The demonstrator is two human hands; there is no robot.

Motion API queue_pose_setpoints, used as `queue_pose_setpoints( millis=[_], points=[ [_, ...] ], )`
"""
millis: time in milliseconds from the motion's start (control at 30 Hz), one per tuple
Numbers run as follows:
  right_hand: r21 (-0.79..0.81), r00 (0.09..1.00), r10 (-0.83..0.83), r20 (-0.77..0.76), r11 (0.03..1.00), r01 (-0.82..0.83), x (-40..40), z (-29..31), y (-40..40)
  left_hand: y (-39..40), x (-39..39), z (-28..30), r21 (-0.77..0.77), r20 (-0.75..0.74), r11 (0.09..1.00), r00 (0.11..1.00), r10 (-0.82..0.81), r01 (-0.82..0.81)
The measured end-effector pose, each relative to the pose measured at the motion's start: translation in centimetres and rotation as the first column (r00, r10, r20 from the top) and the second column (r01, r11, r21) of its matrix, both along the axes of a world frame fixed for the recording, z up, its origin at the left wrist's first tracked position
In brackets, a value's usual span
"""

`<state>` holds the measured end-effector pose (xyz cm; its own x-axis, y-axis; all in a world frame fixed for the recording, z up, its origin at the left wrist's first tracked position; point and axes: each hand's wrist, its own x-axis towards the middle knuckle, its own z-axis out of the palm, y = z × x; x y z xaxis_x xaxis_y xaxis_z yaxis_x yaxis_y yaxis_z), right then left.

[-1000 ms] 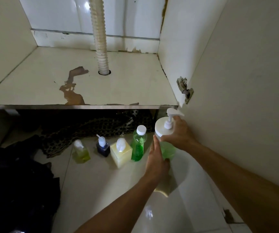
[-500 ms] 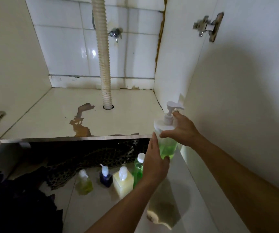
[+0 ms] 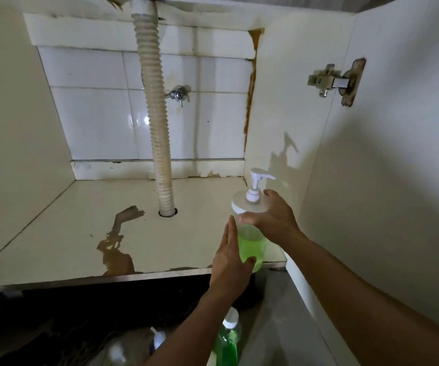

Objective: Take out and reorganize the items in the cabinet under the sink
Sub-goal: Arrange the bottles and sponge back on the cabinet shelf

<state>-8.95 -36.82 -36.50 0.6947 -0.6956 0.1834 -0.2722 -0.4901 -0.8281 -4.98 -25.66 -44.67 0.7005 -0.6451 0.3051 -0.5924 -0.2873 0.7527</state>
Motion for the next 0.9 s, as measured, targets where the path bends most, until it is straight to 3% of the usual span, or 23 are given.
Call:
queue_pose_setpoints(
  millis=[267,567,900],
  points=[
    [-0.129,0.995,-0.084,0.06,0.987,0.091,3.8,-3.3,-2.5,-3.2,4.1,-1.4,-0.016,-0.018,1.0,1.0,-0.007,0.007],
    [-0.387,0.982,-0.122,-0.142,0.92,0.058,9.1,-2.4,-8.5,-8.5,10.3,0.0,0.127,-0.023,0.988,0.996,-0.086,0.089],
    [-0.476,0.968,-0.195,-0.16,0.874,0.098,12.4,-1.7,-11.6,-12.2,13.9,1.3,0.206,-0.144,0.972,0.986,-0.084,0.113]
  ],
)
